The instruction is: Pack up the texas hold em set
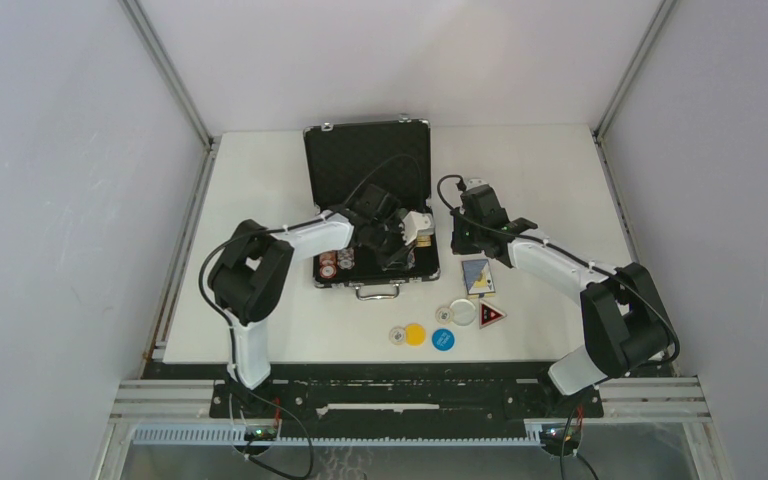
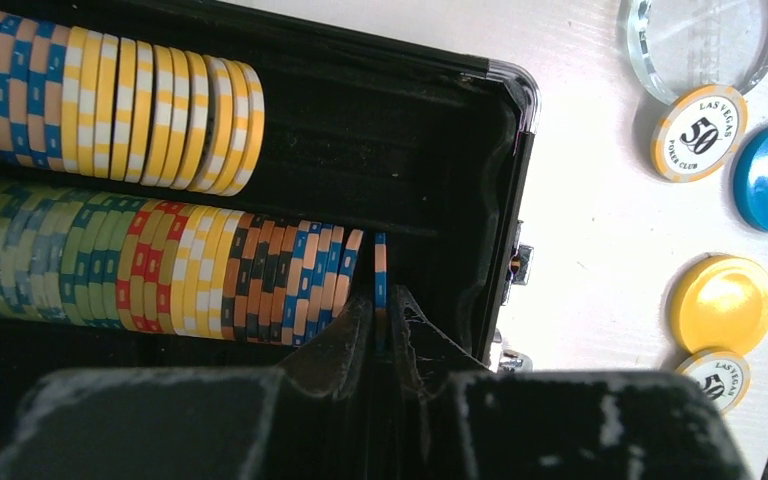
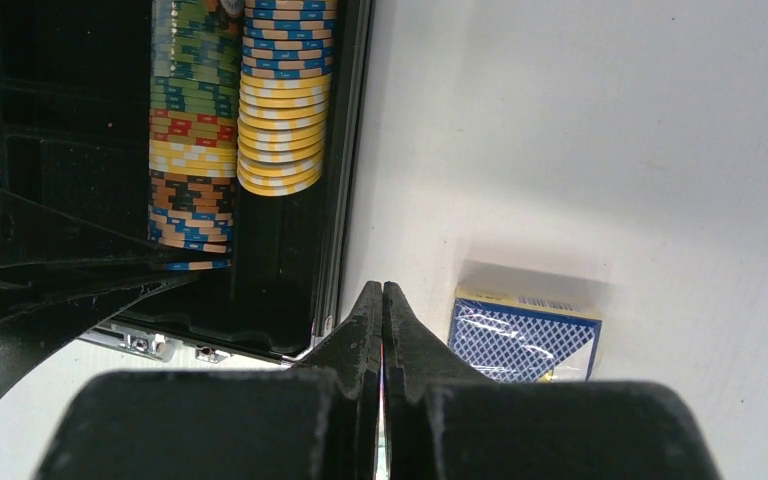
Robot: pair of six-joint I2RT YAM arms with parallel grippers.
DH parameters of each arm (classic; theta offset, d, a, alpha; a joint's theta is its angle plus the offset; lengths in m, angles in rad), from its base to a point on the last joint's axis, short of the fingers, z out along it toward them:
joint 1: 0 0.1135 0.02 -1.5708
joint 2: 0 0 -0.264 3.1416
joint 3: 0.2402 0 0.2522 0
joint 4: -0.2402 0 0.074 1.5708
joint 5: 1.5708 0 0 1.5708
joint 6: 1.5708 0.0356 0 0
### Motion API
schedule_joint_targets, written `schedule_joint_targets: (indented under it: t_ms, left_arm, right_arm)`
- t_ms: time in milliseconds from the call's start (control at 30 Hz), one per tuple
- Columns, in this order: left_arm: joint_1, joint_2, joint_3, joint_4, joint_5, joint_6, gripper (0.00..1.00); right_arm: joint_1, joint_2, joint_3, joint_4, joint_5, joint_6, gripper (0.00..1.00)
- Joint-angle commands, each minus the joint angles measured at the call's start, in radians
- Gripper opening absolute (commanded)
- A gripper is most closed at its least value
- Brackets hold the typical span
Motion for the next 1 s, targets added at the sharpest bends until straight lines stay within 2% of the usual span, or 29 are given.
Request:
schedule_joint_targets:
  t_ms: [0, 567, 967]
  left_arm:
    - [0.016, -0.061, 0.080, 0.024, -0.036, 0.019, 0.15]
    - [0.024, -0.104, 0.097, 0.016, -0.030, 0.020, 0.16]
    - [0.055, -0.223, 0.028, 0.141, 0.033, -0.044, 0.16]
  right_arm:
    - [-0.009, 0.004, 0.007, 0.037, -0.008, -0.001, 0.00]
    - [-0.009, 0.009, 0.007, 0.040, -0.012, 0.001, 0.00]
    - [-0.009, 0.009, 0.001, 0.050, -0.039, 0.003, 0.00]
